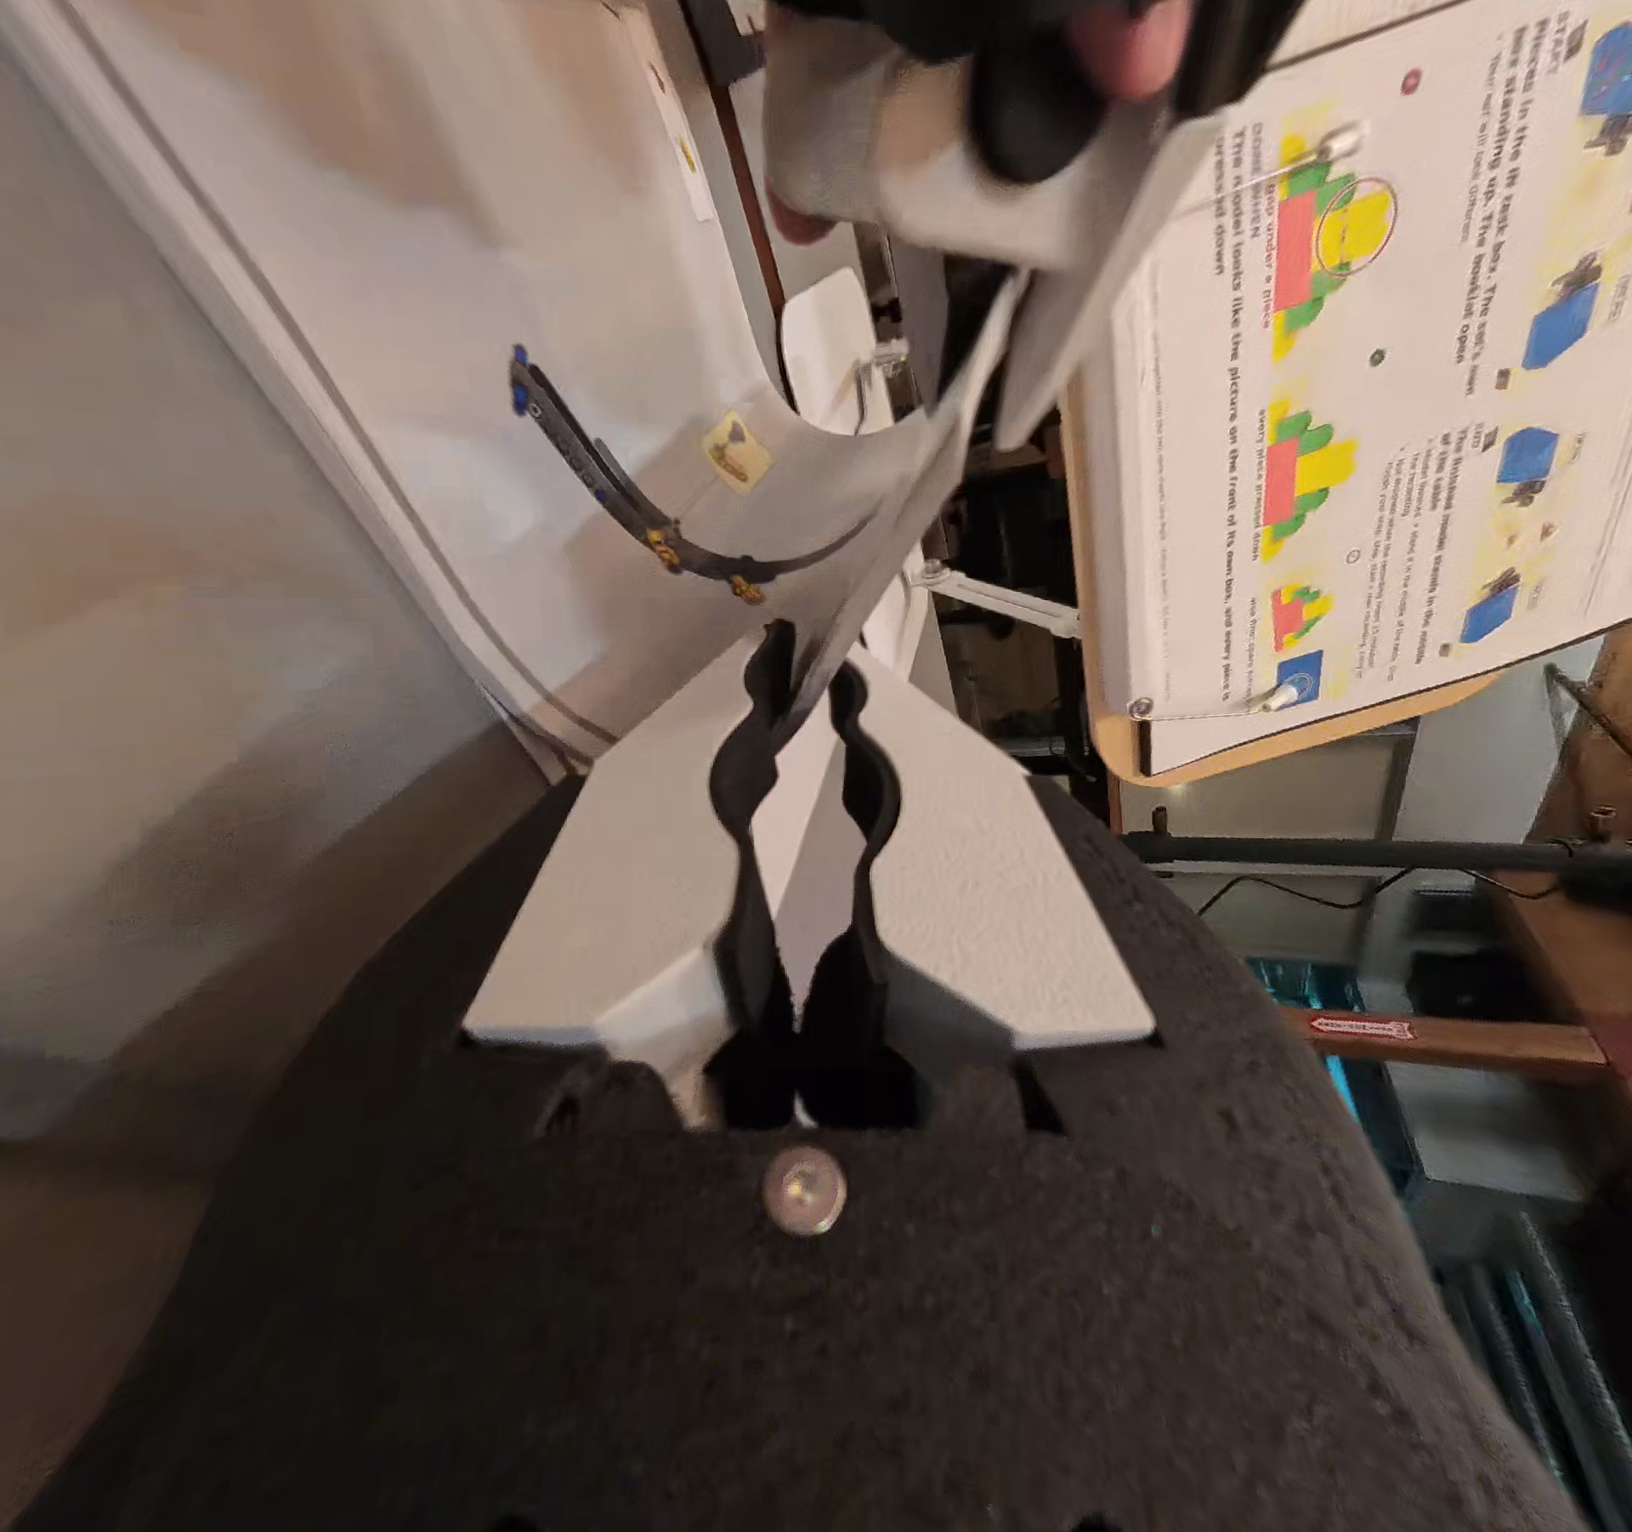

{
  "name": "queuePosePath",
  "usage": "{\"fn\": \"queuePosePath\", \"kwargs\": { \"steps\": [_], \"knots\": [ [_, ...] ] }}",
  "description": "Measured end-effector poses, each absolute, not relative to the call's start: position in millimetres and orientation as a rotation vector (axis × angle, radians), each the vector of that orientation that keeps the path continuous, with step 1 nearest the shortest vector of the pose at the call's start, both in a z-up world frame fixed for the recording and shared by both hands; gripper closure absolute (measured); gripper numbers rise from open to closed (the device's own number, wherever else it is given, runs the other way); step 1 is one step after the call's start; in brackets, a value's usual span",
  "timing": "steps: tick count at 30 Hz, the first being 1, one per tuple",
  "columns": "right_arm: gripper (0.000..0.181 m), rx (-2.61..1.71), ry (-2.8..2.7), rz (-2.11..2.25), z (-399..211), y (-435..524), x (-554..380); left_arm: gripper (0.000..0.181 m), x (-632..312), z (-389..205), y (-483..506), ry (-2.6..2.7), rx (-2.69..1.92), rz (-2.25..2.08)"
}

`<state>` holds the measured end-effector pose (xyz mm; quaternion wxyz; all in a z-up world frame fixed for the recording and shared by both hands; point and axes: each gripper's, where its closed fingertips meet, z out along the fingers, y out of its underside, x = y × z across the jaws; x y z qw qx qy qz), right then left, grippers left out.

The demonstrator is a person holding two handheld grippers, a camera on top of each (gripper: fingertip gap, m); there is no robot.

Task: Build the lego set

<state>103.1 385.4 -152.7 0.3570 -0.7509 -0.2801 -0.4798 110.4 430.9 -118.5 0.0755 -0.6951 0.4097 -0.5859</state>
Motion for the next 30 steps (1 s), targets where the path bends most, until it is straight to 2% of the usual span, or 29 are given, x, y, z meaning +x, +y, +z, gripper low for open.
{"fn": "queuePosePath", "kwargs": {
  "steps": [2, 3, 4, 5, 7, 9, 10, 12, 13, 15, 17, 21, 24, 25, 26, 30],
  "knots": [
    [0.164, -1.993, -0.713, -1.122, -161, 385, 93, 0.177, 103, -126, 433, 1.275, -2.054, -1.673],
    [0.150, -2.063, -0.690, -0.959, -168, 381, 82, 0.178, 101, -127, 435, 1.281, -2.031, -1.656],
    [0.124, -2.126, -0.619, -0.731, -169, 375, 66, 0.179, 99, -125, 435, 1.268, -2.007, -1.674],
    [0.107, -2.155, -0.518, -0.464, -163, 368, 48, 0.179, 98, -122, 434, 1.257, -1.985, -1.707],
    [0.099, -2.066, -0.283, 0.035, -126, 363, 24, 0.179, 95, -119, 430, 1.278, -1.936, -1.746],
    [0.089, -2.004, -0.073, 0.337, -105, 375, 36, 0.179, 94, -116, 425, 1.290, -1.889, -1.778],
    [0.086, -2.019, -0.018, 0.360, -111, 386, 53, 0.178, 95, -116, 423, 1.280, -1.890, -1.792],
    [0.062, -2.104, 0.015, 0.331, -137, 408, 77, 0.178, 97, -115, 420, 1.260, -1.890, -1.829],
    [0.060, -2.109, 0.019, 0.392, -142, 416, 75, 0.178, 98, -115, 418, 1.255, -1.889, -1.850],
    [0.075, -2.089, 0.042, 0.437, -144, 428, 74, 0.178, 100, -116, 417, 1.235, -1.895, -1.882],
    [0.082, -2.096, 0.031, 0.402, -148, 430, 79, 0.176, 101, -120, 424, 1.202, -1.917, -1.867],
    [0.087, -2.106, -0.017, 0.414, -152, 427, 79, 0.175, 100, -122, 421, 1.213, -1.906, -1.938],
    [0.101, -2.124, -0.031, 0.362, -160, 424, 88, 0.164, 94, -108, 411, 1.200, -1.846, -2.161],
    [0.100, -2.115, -0.036, 0.388, -160, 423, 88, 0.165, 93, -106, 411, 1.184, -1.841, -2.203],
    [0.100, -2.100, -0.029, 0.436, -158, 422, 87, 0.175, 94, -109, 412, 1.191, -1.844, -2.181],
    [0.110, -2.107, -0.022, 0.411, -160, 422, 94, 0.178, 98, -114, 411, 1.220, -1.831, -2.148]
  ]
}}
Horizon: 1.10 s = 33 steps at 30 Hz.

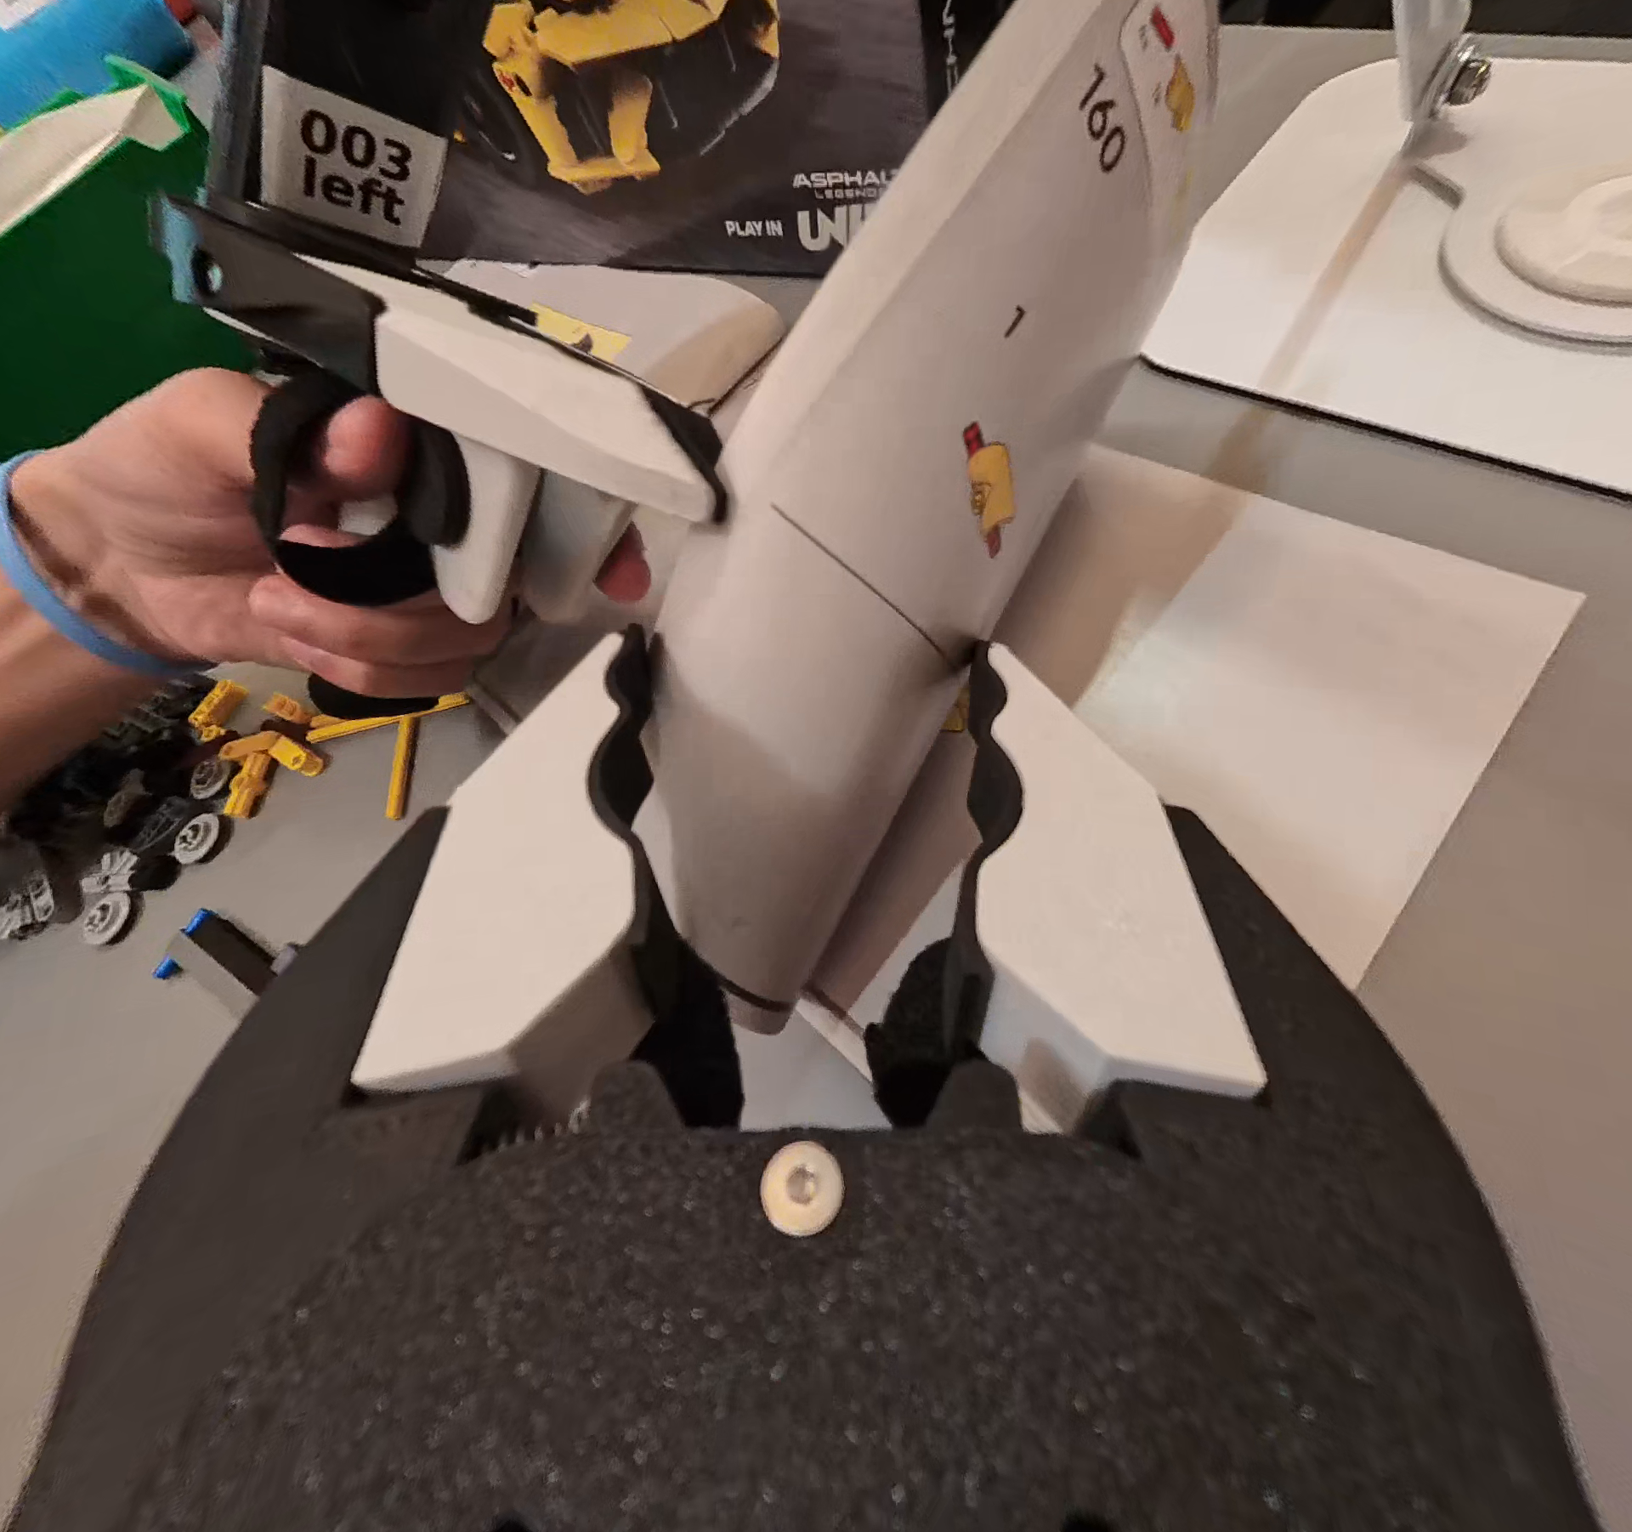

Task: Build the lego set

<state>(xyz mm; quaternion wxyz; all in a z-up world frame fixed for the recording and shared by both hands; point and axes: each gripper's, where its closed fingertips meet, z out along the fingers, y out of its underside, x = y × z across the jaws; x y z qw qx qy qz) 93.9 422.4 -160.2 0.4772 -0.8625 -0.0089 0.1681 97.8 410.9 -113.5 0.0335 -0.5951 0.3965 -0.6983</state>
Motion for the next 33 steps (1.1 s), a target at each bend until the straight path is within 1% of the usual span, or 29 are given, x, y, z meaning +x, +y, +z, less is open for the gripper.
{"fn": "queuePosePath", "kwargs": {
  "steps": [7, 13, 14, 16, 17, 23, 27, 33],
  "knots": [
    [0.112, -2.103, -0.030, 0.425, -163, 421, 98, 0.180, 102, -121, 411, 1.341, -1.794, -1.961],
    [0.113, -2.068, -0.042, 0.485, -159, 420, 95, 0.180, 100, -117, 409, 1.383, -1.760, -1.937],
    [0.115, -2.060, -0.042, 0.501, -158, 419, 94, 0.180, 99, -115, 408, 1.386, -1.749, -1.959],
    [0.125, -2.048, -0.023, 0.518, -156, 418, 98, 0.180, 99, -116, 410, 1.373, -1.757, -1.977],
    [0.127, -2.038, -0.015, 0.536, -155, 417, 99, 0.180, 99, -115, 411, 1.363, -1.749, -1.987],
    [0.126, -2.040, -0.033, 0.549, -156, 418, 98, 0.174, 100, -121, 406, 1.398, -1.739, -1.977],
    [0.125, -2.055, -0.062, 0.525, -157, 416, 98, 0.179, 100, -121, 399, 1.467, -1.686, -1.964],
    [0.121, -2.027, -0.047, 0.599, -154, 415, 98, 0.180, 96, -118, 399, 1.479, -1.678, -1.993]
  ]
}}
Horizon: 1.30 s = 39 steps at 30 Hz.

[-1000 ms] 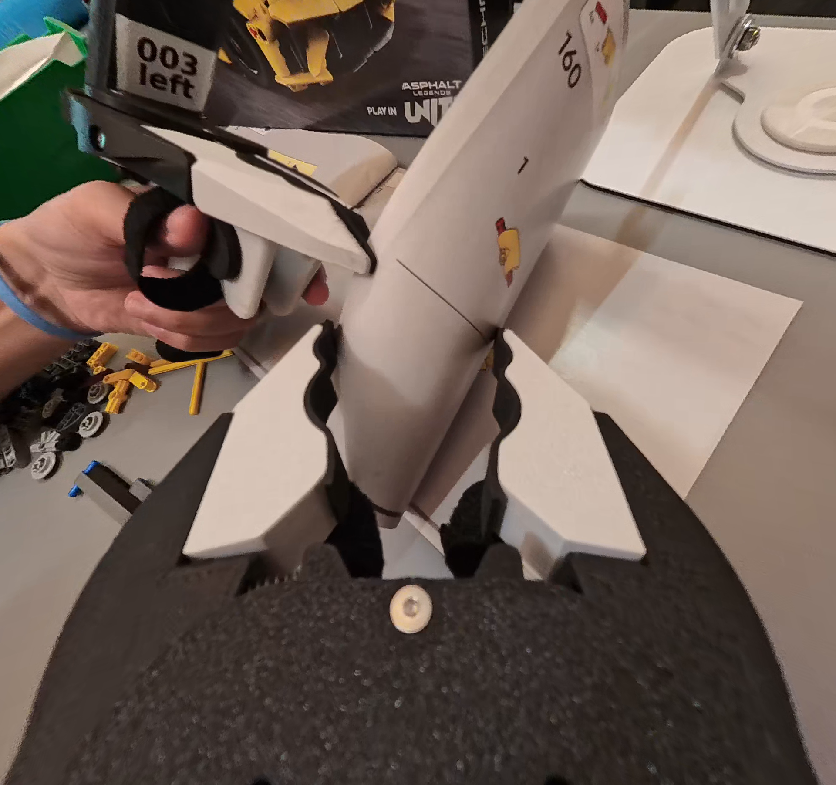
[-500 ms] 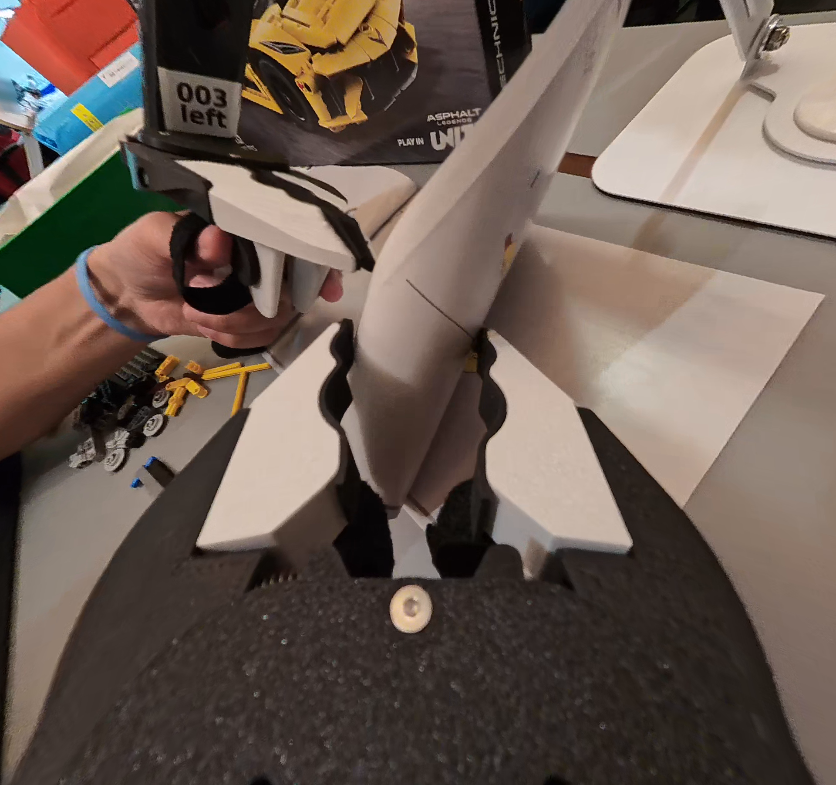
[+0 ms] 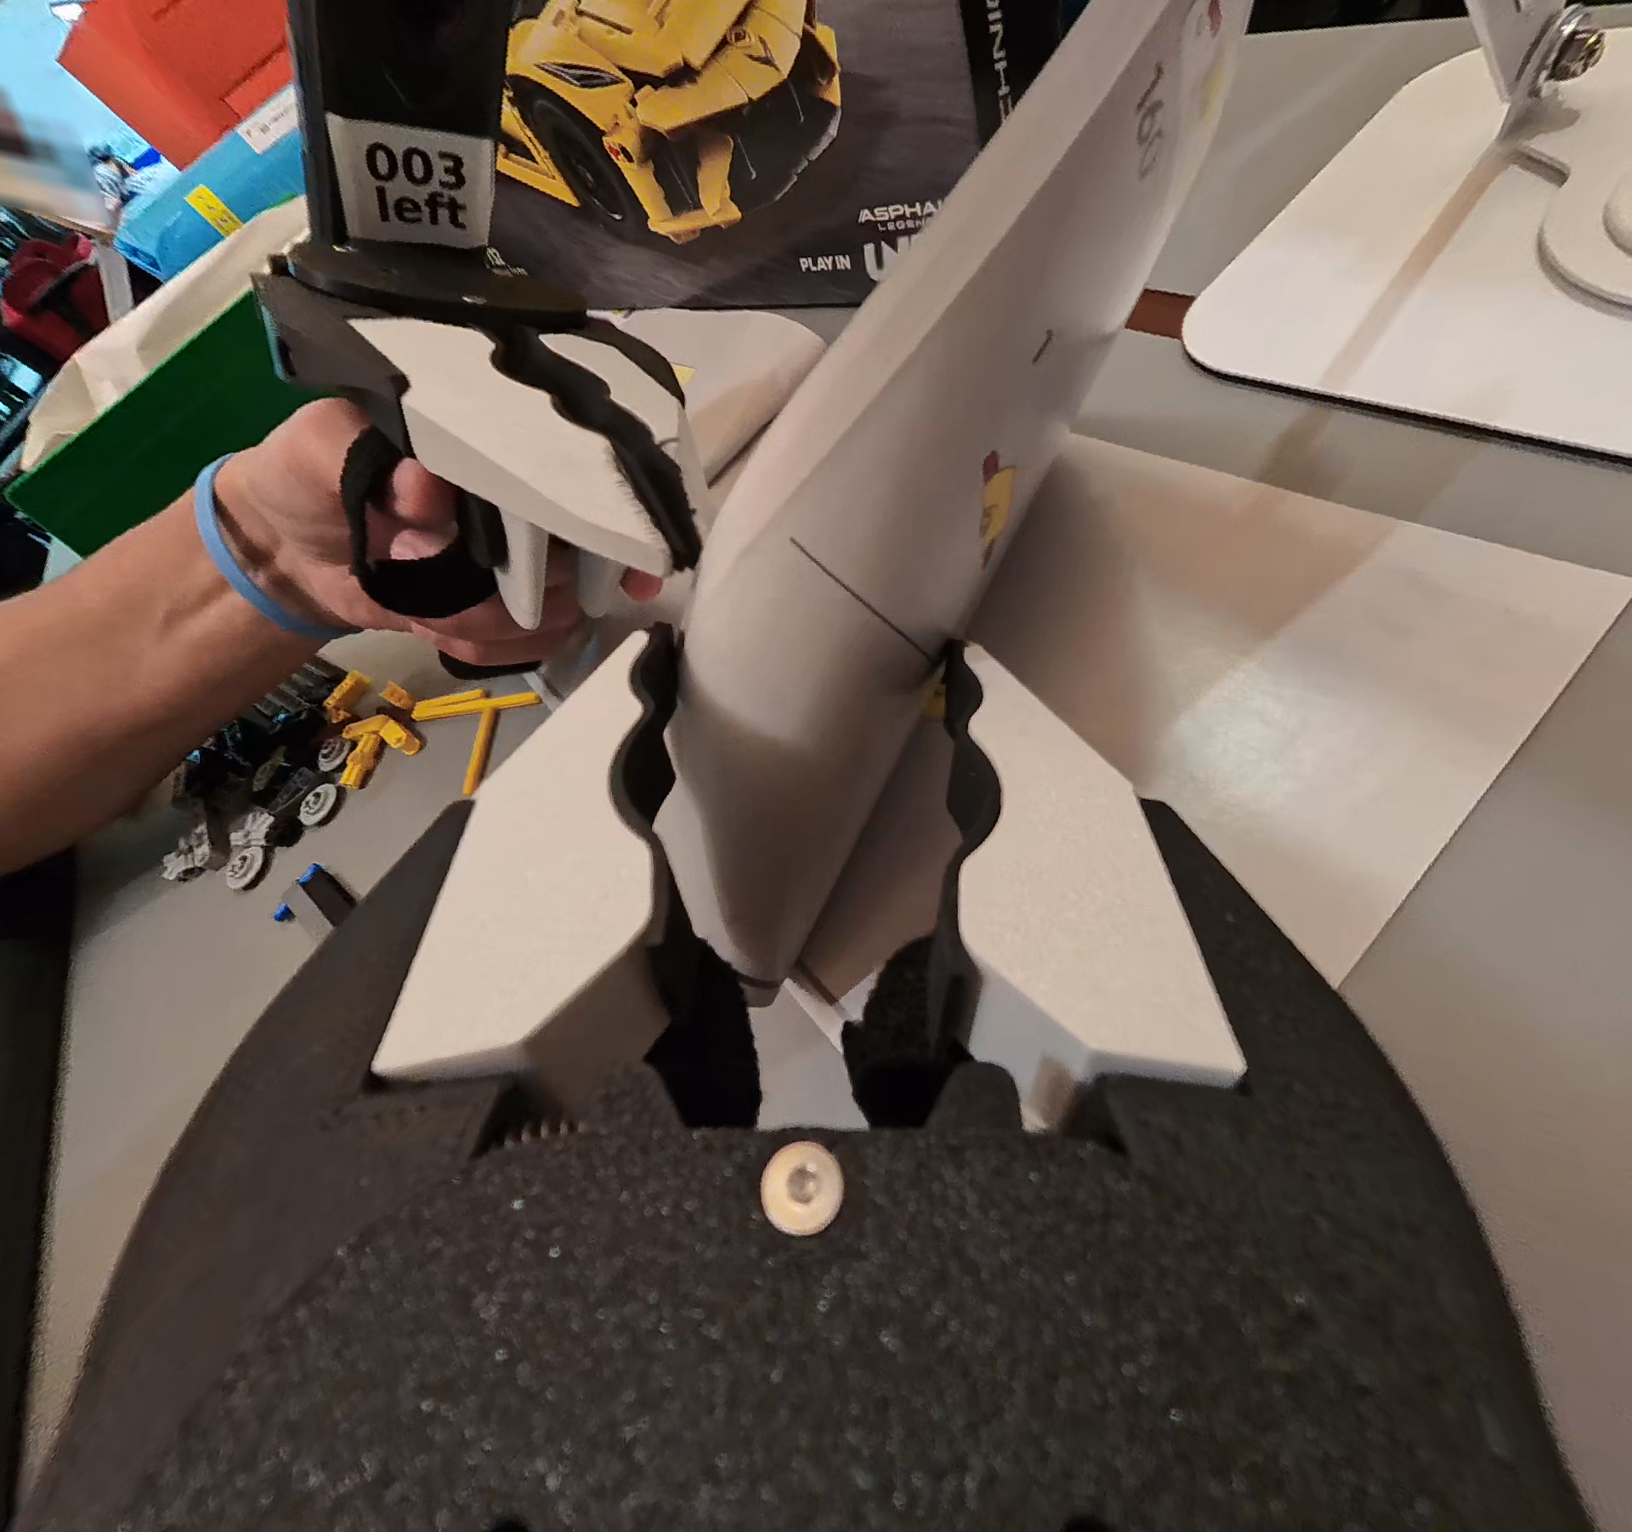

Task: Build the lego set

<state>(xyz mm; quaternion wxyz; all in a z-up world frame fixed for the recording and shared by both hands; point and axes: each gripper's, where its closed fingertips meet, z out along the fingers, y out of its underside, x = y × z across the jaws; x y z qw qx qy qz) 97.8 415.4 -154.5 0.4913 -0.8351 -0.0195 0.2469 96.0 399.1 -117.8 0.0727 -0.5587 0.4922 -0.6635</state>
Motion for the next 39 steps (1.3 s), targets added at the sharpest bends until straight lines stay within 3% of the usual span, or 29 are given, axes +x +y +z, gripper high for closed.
{"fn": "queuePosePath", "kwargs": {
  "steps": [7, 10, 14, 22, 39],
  "knots": [
    [0.121, -2.007, -0.032, 0.630, -154, 414, 101, 0.179, 94, -122, 409, 1.432, -1.718, -1.957],
    [0.118, -2.012, -0.060, 0.619, -153, 414, 98, 0.160, 98, -119, 405, 1.419, -1.716, -2.026],
    [0.119, -2.023, -0.074, 0.595, -155, 413, 98, 0.158, 99, -110, 383, 1.494, -1.668, -2.206],
    [0.117, -2.028, -0.089, 0.586, -154, 413, 97, 0.176, 97, -116, 388, 1.479, -1.684, -2.137],
    [0.118, -2.023, -0.053, 0.598, -155, 412, 103, 0.181, 93, -126, 405, 1.445, -1.754, -1.993]
  ]
}}
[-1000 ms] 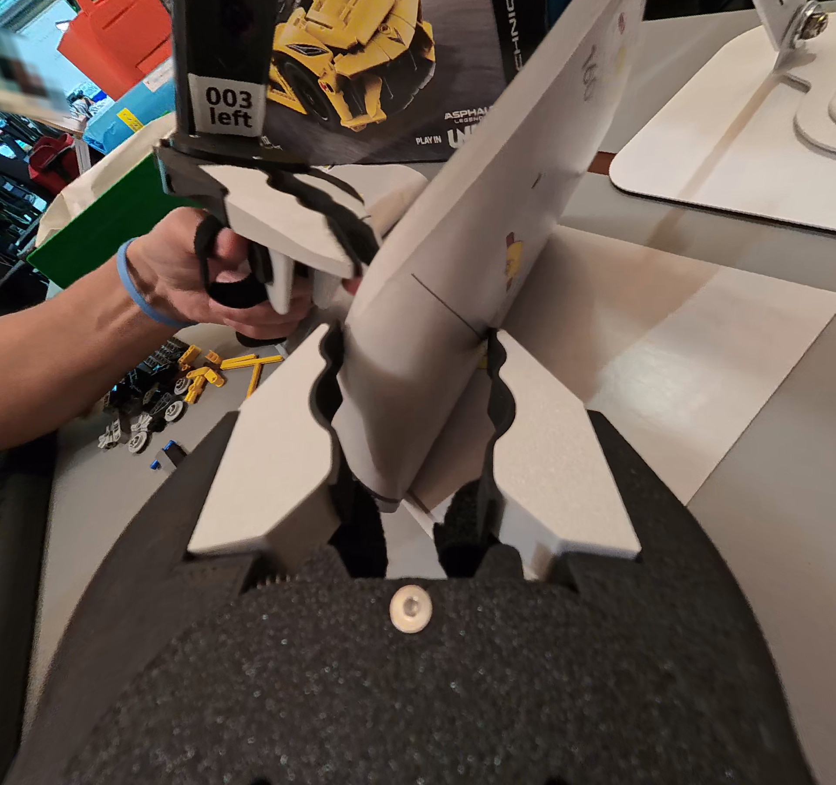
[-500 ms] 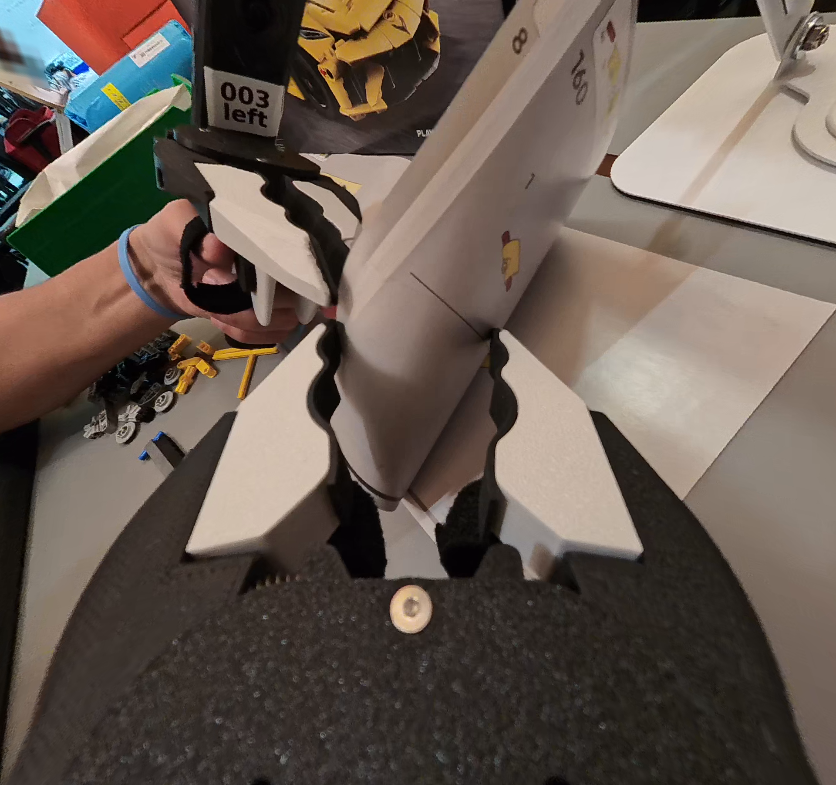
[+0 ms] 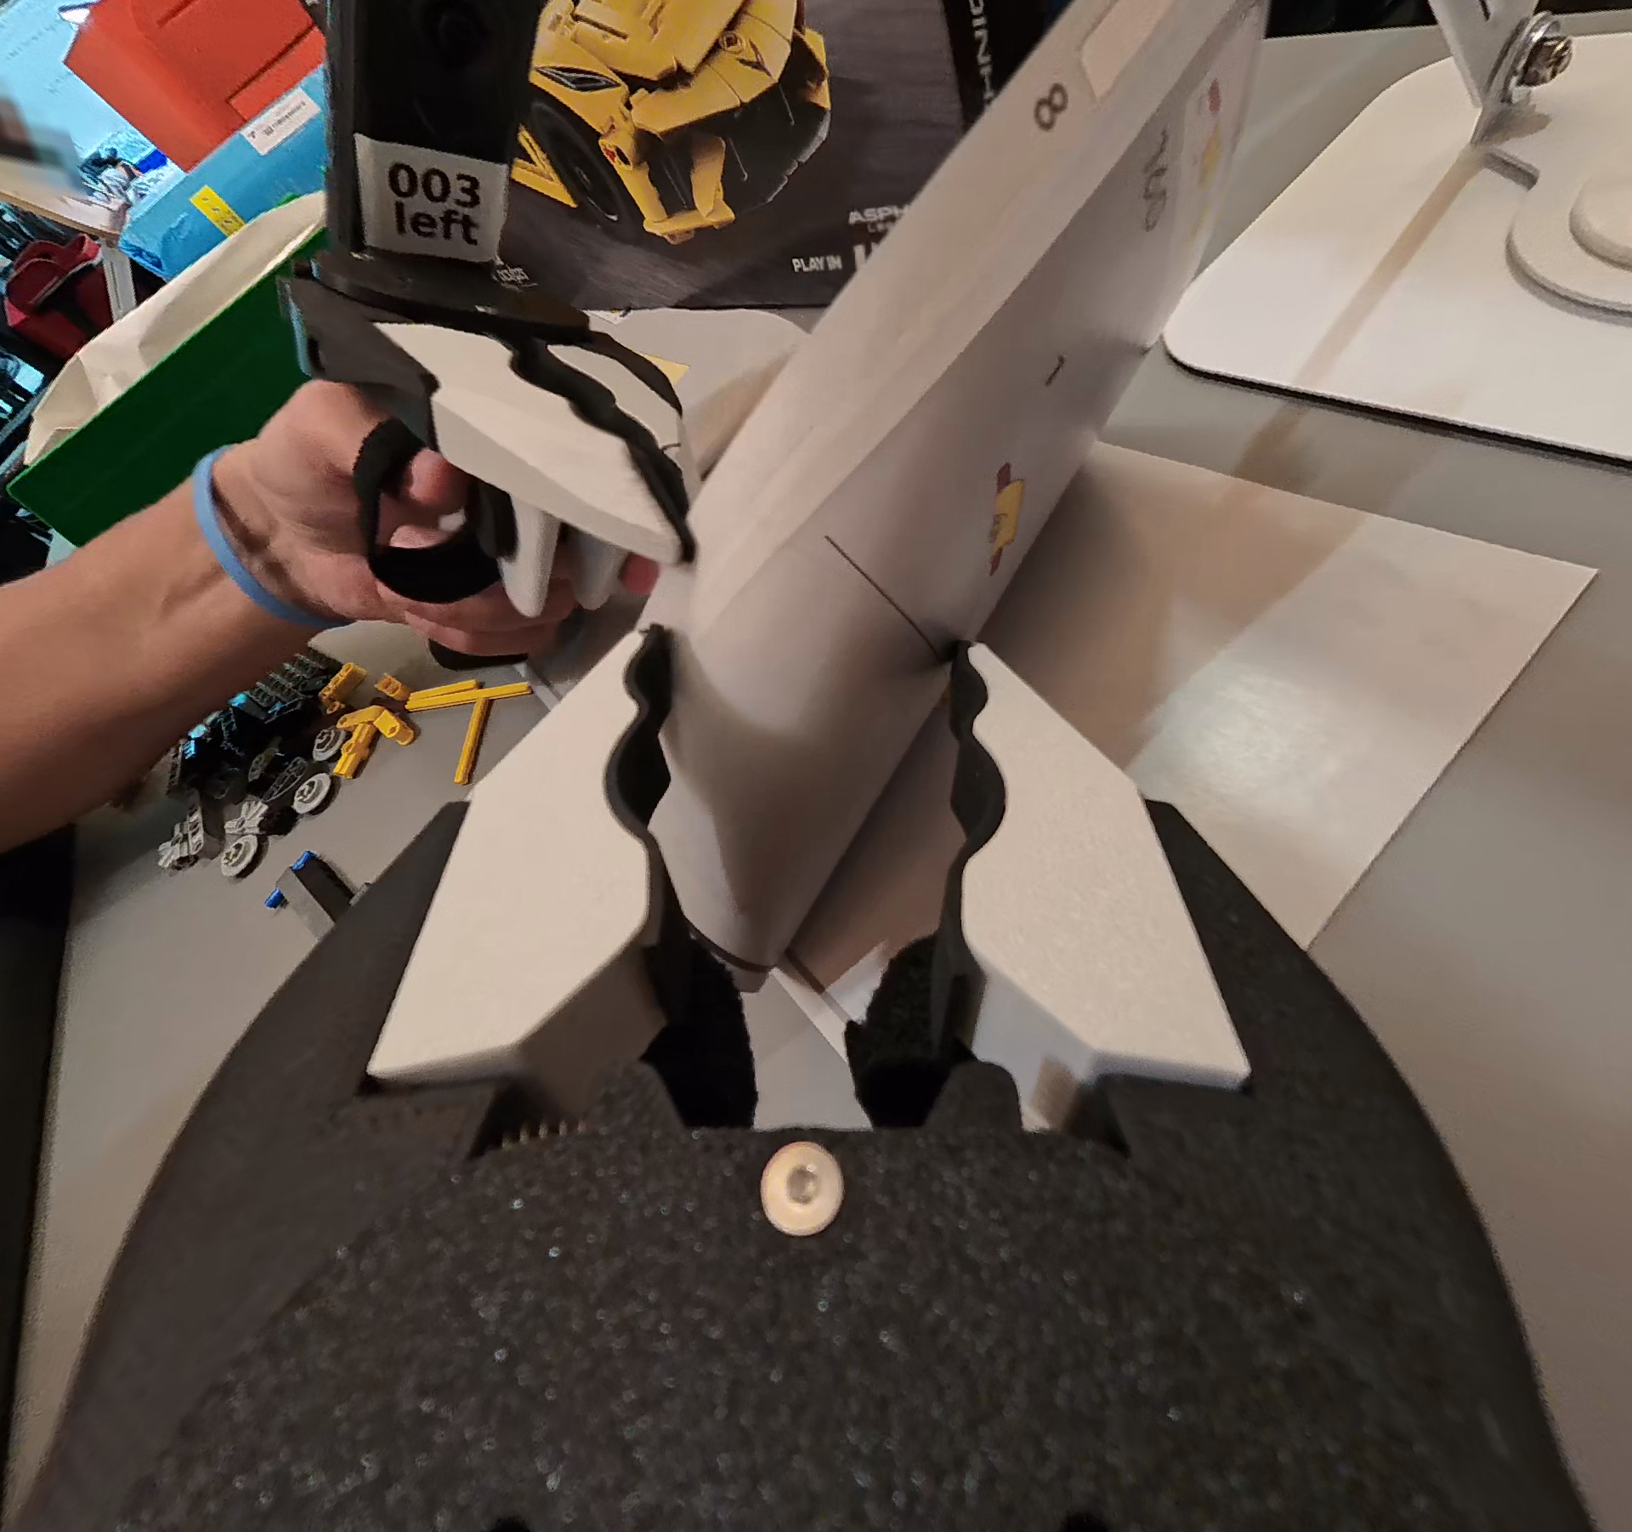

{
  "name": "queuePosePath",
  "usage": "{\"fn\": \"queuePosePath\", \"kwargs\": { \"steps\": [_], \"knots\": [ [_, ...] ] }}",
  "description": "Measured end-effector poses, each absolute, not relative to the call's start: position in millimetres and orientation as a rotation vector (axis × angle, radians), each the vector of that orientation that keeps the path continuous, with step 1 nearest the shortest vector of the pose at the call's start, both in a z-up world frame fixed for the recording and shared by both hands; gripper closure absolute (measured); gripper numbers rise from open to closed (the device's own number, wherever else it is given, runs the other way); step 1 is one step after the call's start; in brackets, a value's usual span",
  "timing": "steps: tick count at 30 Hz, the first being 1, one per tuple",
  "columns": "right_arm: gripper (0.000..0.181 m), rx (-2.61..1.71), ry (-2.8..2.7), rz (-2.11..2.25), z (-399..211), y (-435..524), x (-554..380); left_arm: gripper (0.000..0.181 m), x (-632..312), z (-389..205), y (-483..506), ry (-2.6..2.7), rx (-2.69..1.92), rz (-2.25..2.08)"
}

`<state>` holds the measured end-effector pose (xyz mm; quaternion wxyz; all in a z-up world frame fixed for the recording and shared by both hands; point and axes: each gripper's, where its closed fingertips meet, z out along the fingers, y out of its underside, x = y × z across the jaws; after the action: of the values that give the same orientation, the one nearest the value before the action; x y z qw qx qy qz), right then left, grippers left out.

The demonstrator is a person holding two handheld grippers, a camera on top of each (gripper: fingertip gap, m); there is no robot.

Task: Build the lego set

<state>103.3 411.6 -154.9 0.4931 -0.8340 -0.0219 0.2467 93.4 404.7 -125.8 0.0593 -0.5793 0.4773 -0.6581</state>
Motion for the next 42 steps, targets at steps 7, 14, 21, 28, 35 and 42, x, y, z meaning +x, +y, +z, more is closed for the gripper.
{"fn": "queuePosePath", "kwargs": {
  "steps": [7, 14, 21, 28, 35, 42],
  "knots": [
    [0.121, -2.035, -0.031, 0.509, -153, 405, 117, 0.181, 67, -139, 448, 1.337, -1.958, -1.697],
    [0.120, -2.220, 0.093, -0.020, -151, 361, 182, 0.181, -27, -149, 492, 1.378, -2.036, -1.281],
    [0.172, -2.369, -0.229, -0.008, -177, 401, 104, 0.181, -161, -150, 565, 1.208, -2.180, -1.023],
    [0.181, -2.448, -0.292, -0.296, -209, 412, 120, 0.181, -209, -176, 580, 1.266, -2.213, -0.696],
    [0.181, -2.483, -0.282, -0.522, -206, 392, 163, 0.181, -203, -192, 576, 1.408, -2.107, -0.255],
    [0.181, -2.282, -0.694, 0.094, -192, 429, -2, 0.181, -221, -194, 570, 1.413, -2.112, -0.129]
  ]
}}
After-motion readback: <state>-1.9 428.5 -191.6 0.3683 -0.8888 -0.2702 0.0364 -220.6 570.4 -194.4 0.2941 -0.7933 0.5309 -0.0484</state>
